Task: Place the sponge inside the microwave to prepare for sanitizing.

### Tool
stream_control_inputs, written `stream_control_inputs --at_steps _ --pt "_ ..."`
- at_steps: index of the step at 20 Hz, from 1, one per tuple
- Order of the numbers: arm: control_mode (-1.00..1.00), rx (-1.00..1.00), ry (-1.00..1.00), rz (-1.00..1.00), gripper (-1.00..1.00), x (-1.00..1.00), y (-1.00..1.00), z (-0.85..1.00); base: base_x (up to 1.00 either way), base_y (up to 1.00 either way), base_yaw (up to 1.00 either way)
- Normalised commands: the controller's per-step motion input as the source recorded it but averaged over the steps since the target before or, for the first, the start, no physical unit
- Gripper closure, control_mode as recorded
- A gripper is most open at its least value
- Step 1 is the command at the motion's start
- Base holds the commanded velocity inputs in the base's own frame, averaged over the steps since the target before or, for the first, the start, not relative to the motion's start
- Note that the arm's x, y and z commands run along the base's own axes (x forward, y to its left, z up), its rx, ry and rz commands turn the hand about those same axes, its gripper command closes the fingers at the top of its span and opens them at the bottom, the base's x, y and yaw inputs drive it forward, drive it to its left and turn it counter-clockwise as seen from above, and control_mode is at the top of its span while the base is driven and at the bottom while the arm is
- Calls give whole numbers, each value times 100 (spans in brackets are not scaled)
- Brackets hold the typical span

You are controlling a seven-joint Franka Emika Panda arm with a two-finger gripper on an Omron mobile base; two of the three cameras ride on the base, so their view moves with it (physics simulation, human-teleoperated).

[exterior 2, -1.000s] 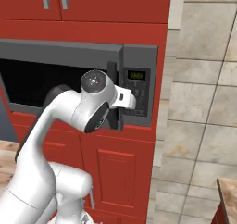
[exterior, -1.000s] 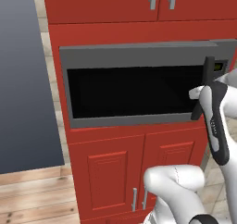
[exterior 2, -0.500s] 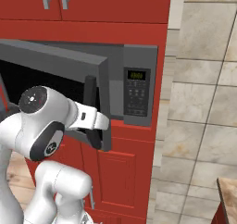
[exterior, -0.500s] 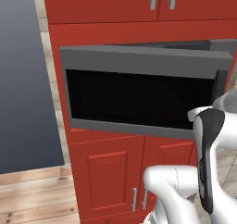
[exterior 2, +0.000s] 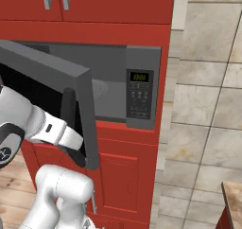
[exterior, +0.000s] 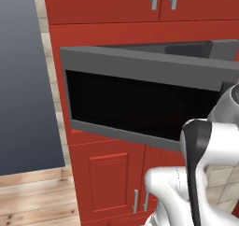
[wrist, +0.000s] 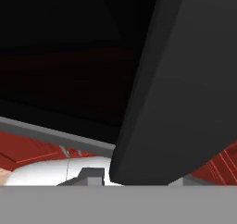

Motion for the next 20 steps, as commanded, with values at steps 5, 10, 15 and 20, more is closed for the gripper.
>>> stream_control_inputs --at_steps 5,10,15,20 --pt "-100 0 -9 -16 100 -53 81 -38 0 0 0" --pt "-100 0 -21 -9 100 -15 48 -24 0 0 0" --pt "-100 0 -12 -2 100 0 27 -3 0 0 0" --pt "-100 0 -6 0 -100 0 9 0 0 0 0"
